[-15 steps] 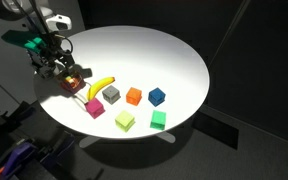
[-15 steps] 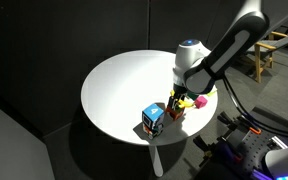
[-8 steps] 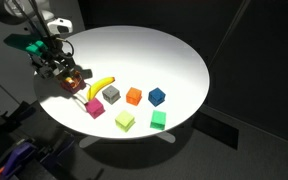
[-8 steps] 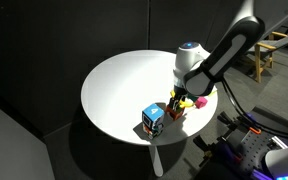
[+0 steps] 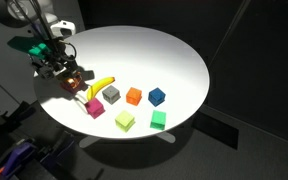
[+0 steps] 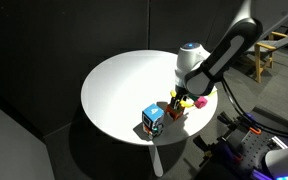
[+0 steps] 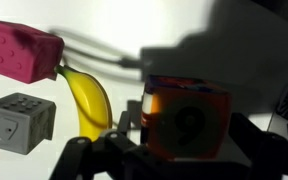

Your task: Put the orange block on the stack

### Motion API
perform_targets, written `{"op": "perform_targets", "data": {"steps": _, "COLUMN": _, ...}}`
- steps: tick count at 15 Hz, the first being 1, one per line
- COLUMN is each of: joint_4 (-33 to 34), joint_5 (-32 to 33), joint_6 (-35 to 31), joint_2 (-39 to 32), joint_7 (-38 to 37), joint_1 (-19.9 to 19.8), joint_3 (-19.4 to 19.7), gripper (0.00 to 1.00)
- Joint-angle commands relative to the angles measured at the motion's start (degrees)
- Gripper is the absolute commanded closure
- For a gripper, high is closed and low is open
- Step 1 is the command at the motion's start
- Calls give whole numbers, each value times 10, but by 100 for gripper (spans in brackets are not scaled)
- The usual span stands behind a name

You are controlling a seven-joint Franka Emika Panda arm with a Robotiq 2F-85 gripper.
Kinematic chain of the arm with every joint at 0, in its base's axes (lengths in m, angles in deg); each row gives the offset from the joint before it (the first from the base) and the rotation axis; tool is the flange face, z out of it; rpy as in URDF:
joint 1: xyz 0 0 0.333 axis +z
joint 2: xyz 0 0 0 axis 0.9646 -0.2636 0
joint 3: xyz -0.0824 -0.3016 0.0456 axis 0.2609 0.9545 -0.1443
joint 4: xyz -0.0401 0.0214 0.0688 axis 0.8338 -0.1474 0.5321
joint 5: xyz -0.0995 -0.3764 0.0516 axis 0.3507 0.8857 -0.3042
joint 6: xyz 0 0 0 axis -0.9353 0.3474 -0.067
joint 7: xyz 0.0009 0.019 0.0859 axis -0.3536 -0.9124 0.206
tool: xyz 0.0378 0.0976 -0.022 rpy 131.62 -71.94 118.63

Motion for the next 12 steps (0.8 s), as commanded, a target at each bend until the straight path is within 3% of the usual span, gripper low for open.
{"op": "perform_targets", "data": {"steps": 1, "joint_4": 8, "joint_5": -5, "joint_6": -9, "joint_2": -13, "joint_7": 6, "joint_1": -3, "joint_3": -3, "gripper": 0}}
{"op": "perform_targets", "data": {"steps": 11, "joint_4": 17, "joint_5": -8, "joint_6": -5, "joint_2": -38, "joint_7": 14, "joint_1": -6, "joint_3": -5, "gripper": 0}}
{"op": "perform_targets", "data": {"steps": 12, "joint_4": 18, "joint_5": -7, "joint_6": -4, "joint_2": -39, "joint_7": 13, "joint_1": -6, "joint_3": -5, "gripper": 23}}
